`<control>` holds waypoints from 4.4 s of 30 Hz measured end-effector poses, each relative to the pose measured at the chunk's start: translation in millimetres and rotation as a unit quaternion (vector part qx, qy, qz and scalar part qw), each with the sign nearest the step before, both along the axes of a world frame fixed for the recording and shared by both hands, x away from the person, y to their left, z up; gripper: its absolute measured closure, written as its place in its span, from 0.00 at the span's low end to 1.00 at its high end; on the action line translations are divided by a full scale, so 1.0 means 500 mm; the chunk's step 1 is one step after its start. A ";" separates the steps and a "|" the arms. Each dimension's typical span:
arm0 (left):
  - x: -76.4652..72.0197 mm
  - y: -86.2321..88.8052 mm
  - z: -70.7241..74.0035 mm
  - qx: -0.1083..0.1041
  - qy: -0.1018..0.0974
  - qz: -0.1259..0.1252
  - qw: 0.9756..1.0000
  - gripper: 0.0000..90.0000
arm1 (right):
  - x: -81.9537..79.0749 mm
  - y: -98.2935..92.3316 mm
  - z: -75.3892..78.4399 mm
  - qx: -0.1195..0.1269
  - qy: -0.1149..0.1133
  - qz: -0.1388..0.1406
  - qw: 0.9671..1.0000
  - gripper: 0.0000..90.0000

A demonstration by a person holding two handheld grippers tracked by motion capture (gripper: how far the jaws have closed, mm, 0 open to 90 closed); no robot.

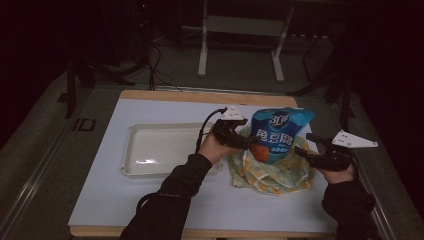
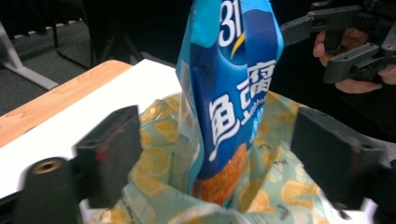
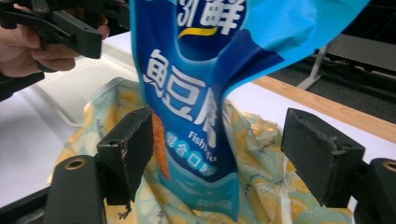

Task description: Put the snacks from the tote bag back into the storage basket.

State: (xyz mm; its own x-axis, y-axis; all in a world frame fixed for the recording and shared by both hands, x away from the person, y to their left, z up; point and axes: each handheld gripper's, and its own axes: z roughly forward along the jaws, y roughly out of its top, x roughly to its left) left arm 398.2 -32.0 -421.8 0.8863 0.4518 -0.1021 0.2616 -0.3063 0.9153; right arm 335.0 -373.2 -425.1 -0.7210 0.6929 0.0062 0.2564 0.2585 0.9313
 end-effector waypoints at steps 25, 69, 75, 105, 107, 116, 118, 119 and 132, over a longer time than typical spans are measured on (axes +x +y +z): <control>0.029 -0.044 -0.031 0.038 0.014 0.000 0.999 0.70 | 0.073 0.048 -0.035 -0.012 0.018 0.010 1.000 0.67; 0.012 -0.075 0.026 0.047 0.009 0.001 0.999 0.98 | 0.061 0.056 0.015 -0.021 0.008 0.007 1.000 0.98; 0.008 -0.072 0.048 0.046 0.006 -0.002 0.999 0.98 | 0.055 0.056 0.038 -0.019 0.000 0.008 1.000 0.99; -0.010 -0.028 0.188 0.039 -0.032 0.011 0.999 0.98 | 0.045 0.098 0.174 -0.023 -0.040 0.012 0.999 0.99; -0.012 -0.023 0.198 0.037 -0.036 0.016 0.999 0.98 | 0.046 0.103 0.183 -0.022 -0.046 0.014 0.999 0.99; -0.017 0.012 0.230 0.036 -0.047 0.030 0.998 0.98 | 0.055 0.135 0.220 -0.025 -0.060 0.023 0.998 0.99; -0.018 0.023 0.233 0.035 -0.046 0.035 0.998 0.98 | 0.059 0.145 0.224 -0.024 -0.060 0.026 0.998 0.99; -0.018 0.028 0.234 0.035 -0.045 0.037 0.998 0.98 | 0.060 0.151 0.226 -0.025 -0.060 0.028 0.998 0.99; -0.034 0.114 0.255 0.030 -0.048 0.067 0.996 0.98 | 0.073 0.235 0.247 -0.023 -0.066 0.050 0.996 0.99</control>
State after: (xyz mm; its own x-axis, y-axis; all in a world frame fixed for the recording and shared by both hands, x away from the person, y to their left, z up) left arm 381.2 24.7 -294.2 0.8224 0.5689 0.0113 0.2151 -0.3292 0.9194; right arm 371.4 -255.5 -301.6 -0.7782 0.6157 -0.1238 0.1035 0.3203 0.9417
